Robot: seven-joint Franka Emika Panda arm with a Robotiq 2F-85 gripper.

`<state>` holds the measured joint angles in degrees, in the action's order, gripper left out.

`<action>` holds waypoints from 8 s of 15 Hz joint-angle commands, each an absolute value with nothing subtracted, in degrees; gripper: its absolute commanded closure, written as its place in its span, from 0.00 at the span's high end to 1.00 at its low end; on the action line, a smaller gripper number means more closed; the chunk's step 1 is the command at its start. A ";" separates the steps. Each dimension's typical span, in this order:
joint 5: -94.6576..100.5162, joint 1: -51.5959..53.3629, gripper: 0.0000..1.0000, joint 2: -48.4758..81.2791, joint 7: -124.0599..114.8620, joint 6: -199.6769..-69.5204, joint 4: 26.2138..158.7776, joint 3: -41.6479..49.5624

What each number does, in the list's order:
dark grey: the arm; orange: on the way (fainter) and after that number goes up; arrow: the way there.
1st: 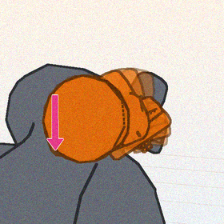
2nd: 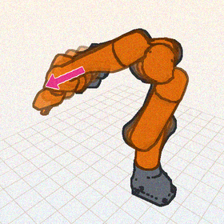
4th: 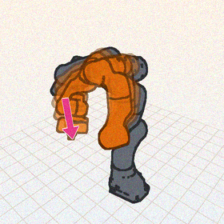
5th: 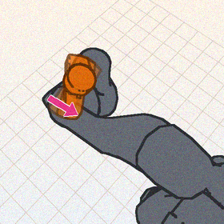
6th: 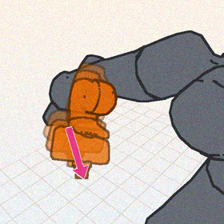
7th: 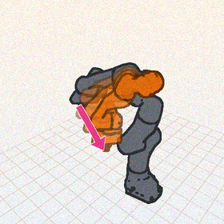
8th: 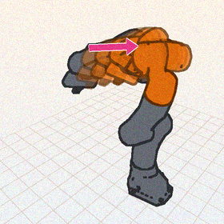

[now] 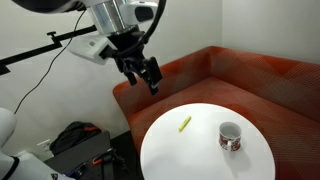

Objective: Place the marker in the mug

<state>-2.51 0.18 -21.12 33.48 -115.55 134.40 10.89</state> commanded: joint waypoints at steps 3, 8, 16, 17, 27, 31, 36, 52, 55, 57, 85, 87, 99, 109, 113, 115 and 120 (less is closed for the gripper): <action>-3.46 3.78 1.00 -17.27 26.57 -128.00 137.26 4.39; -2.47 5.12 1.00 -8.64 19.30 -140.65 136.69 0.42; 1.95 4.48 1.00 5.87 12.56 -152.43 133.79 -2.02; 2.02 4.44 1.00 7.74 12.55 -152.97 132.98 -2.09; 1.46 2.69 1.00 25.04 14.49 -153.23 122.50 -3.87; 1.96 2.12 1.00 30.17 15.45 -151.43 118.11 -4.29; 3.18 2.05 1.00 35.17 15.42 -149.77 113.92 -4.71; 5.19 3.25 1.00 39.89 14.39 -149.97 111.55 -4.02; 5.93 3.61 1.00 42.32 14.18 -150.92 109.92 -4.03; 6.05 3.99 1.00 43.93 13.69 -152.22 108.81 -3.91; 5.29 3.40 0.01 54.41 14.63 -154.34 95.34 -5.20; 4.60 3.09 0.05 53.41 14.08 -151.81 95.72 -5.50; -0.72 -0.50 0.05 41.32 13.97 -124.52 97.62 -7.91; 4.74 6.45 0.05 36.74 -9.24 -133.08 101.47 1.91; 9.91 10.85 0.05 35.54 -21.68 -138.72 104.15 7.73; 8.55 9.00 0.21 38.30 -18.35 -137.12 100.84 5.85; 8.95 9.68 0.05 37.72 -19.70 -137.41 101.56 6.63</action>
